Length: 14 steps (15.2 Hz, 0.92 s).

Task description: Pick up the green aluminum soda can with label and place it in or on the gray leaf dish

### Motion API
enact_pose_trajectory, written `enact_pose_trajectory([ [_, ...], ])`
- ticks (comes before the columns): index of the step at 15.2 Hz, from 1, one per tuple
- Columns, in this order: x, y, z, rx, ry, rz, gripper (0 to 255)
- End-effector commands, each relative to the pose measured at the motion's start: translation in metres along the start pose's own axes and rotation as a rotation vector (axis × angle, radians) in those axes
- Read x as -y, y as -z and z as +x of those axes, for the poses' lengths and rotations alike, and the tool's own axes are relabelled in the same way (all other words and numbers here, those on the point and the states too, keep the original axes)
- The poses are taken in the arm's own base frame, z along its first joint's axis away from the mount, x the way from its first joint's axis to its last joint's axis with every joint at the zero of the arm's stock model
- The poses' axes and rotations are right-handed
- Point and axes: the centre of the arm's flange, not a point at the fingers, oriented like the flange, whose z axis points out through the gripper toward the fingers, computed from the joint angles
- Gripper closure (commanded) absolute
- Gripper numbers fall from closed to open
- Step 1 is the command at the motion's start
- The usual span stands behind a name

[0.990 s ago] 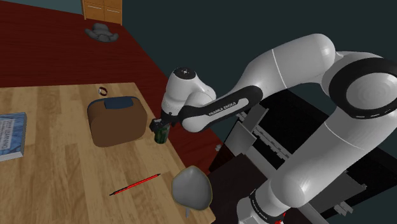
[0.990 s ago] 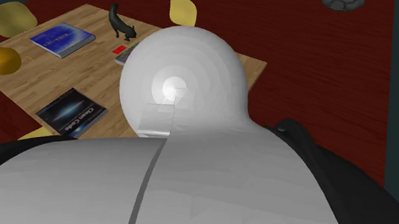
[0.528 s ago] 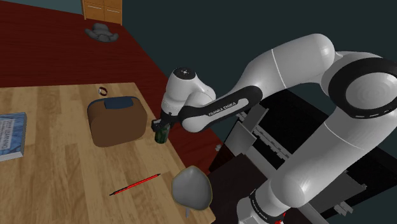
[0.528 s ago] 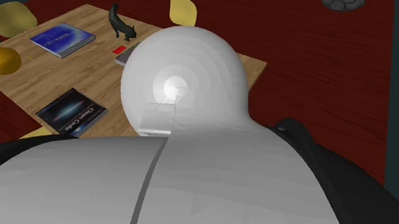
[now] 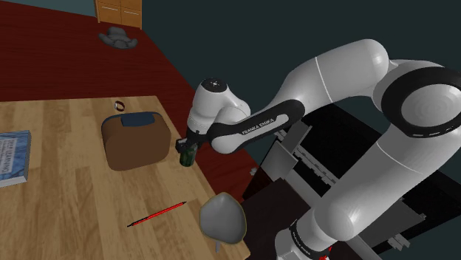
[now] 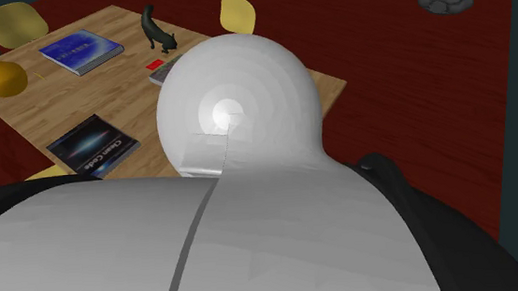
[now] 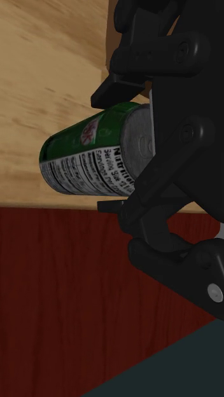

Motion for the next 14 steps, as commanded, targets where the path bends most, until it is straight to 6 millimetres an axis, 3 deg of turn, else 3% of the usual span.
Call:
enact_pose_trajectory([
  [1,0.0,0.0,0.0,0.0,0.0,0.0,255],
  [14,-0.006,0.067,0.014,0.0,0.0,0.0,255],
])
